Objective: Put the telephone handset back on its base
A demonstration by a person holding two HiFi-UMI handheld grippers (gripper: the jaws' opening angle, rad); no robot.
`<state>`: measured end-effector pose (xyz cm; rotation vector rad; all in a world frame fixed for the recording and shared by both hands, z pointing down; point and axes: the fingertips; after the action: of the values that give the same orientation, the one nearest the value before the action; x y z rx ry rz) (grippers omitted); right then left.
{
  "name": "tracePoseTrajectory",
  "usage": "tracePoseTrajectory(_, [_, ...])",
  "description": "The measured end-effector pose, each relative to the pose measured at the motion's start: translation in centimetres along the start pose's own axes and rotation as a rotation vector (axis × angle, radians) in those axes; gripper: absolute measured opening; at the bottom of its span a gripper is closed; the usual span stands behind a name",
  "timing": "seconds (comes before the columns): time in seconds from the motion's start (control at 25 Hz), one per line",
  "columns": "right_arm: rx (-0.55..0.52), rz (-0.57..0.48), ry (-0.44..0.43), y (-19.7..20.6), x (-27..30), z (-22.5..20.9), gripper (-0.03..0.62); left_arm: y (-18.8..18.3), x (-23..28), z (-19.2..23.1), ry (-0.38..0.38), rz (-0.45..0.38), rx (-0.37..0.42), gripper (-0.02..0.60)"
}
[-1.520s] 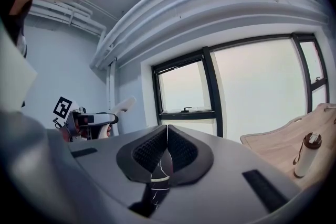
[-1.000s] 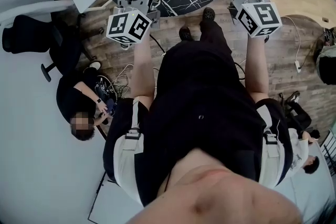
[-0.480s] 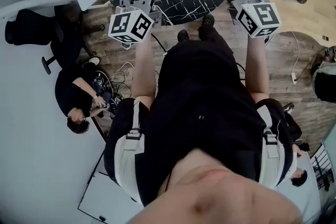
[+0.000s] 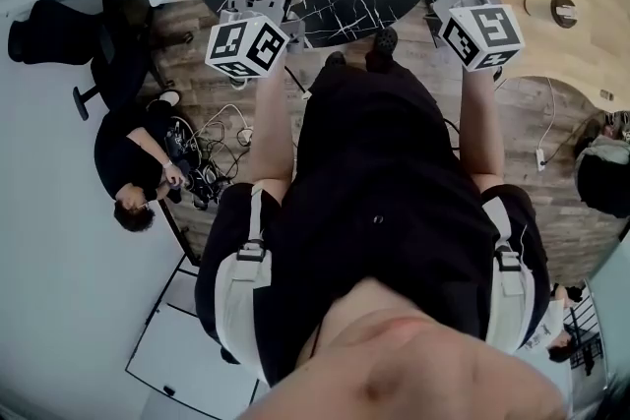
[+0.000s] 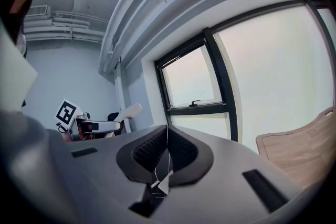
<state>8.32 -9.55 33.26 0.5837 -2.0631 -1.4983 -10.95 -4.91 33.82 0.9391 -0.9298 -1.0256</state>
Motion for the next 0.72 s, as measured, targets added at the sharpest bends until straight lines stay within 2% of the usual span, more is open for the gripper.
tracePoseTrajectory(0.24, [-0.003,-0.009,-0.007,0.1,0.1,-1.1,0.031,1.2,1.0,-0.3,-0.029,0.005,-0.016,0.222])
tracePoseTrajectory(0.72, [0.011,0.017,-0.001,0.6,0.6,-1.1,0.031,2.4,1.6,0.2,-0.024,0.043,-0.019,0.222])
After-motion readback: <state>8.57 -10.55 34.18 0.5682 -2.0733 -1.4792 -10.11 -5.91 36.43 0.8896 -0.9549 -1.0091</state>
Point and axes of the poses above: the fingertips, and each gripper's own axes: x forward along the fingers, z to its left, y out of its underside
